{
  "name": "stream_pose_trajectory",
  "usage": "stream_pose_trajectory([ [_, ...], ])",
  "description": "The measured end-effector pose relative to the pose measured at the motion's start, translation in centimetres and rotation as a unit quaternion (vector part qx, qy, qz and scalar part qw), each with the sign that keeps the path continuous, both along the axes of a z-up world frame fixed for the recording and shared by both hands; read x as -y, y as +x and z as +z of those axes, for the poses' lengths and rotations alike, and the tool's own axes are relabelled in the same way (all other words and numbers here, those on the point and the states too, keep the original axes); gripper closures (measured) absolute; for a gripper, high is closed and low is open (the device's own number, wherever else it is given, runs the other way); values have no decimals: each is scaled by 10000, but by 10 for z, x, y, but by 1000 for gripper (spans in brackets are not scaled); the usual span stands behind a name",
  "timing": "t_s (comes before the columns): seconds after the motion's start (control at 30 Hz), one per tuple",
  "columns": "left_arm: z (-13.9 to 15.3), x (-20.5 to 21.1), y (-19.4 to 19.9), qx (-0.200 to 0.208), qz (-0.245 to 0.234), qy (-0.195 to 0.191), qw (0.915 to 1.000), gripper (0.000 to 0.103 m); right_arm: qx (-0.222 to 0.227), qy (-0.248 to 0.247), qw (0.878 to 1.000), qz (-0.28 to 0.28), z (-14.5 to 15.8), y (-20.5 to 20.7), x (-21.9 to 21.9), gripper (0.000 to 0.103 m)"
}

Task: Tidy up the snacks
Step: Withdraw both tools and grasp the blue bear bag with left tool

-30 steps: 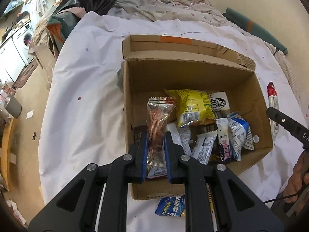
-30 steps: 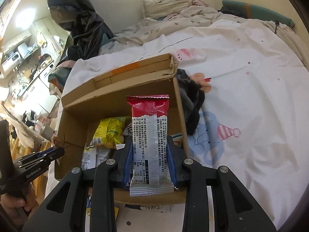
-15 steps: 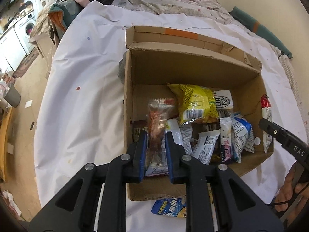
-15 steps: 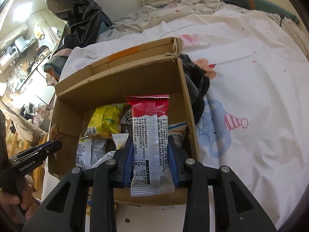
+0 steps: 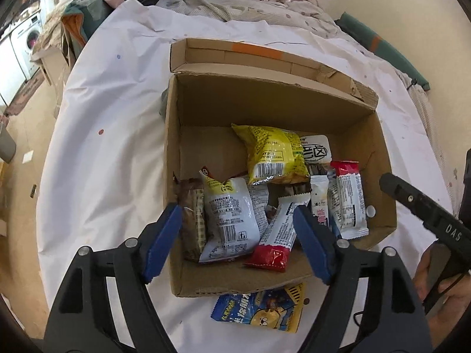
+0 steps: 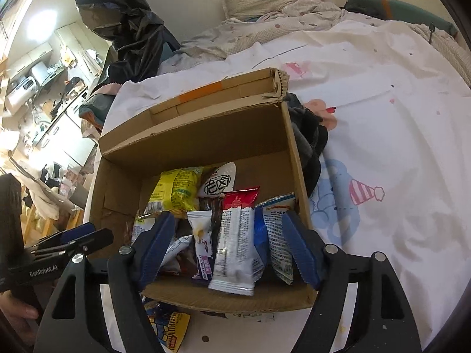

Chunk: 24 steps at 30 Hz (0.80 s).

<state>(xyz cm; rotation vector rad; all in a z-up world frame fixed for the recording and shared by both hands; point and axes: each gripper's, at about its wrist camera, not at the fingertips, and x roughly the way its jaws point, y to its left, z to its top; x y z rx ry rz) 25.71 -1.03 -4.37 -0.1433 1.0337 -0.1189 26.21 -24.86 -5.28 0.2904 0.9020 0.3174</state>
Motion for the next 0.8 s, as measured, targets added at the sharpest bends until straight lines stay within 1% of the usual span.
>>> stream_pose_trajectory([
  [0.17,1,0,0,-15,49,-76,10000,28,2,31,10000,-50,0,2,4,25],
  [0.3,2,-1,-2,-26,70,-137,9999,28,-19,-55,10000,-8,-1,4,1,25],
  [0.4,4,-3,-6,-22,89,-165,9998,28,-28,88,10000,-26,2,0,1,25],
  [0.5,8,-6,-18,-42,136,-170,9998,28,50,-15,10000,-78,6,-4,1,25],
  [0.53,12,-9,-26,-37,333,-67,9994,28,51,-29,9999,-104,6,-6,2,25],
  [0.57,15,-13,-35,30,512,-61,9987,27,36,-7,9999,-143,7,-8,4,25],
  [0.6,18,-18,-48,150,748,-159,9970,26,15,36,9998,-185,7,-10,6,25],
  [0.63,17,-22,-58,157,994,-237,9946,18,-16,100,9997,-240,8,-12,8,25],
  [0.67,12,-26,-68,45,1345,-337,9903,14,-44,153,9995,-287,8,-14,11,25],
  [0.7,7,-30,-73,-49,1535,-462,9871,13,-80,223,9991,-352,9,-17,14,25],
  [0.73,-2,-33,-80,-195,1730,-671,9824,13,-114,289,9987,-401,10,-20,17,25],
  [0.77,-11,-33,-83,-343,1862,-757,9790,13,-130,365,9983,-431,11,-24,20,25],
  [0.8,-20,-31,-85,-495,1949,-714,9770,13,-126,430,9980,-450,13,-26,23,25],
])
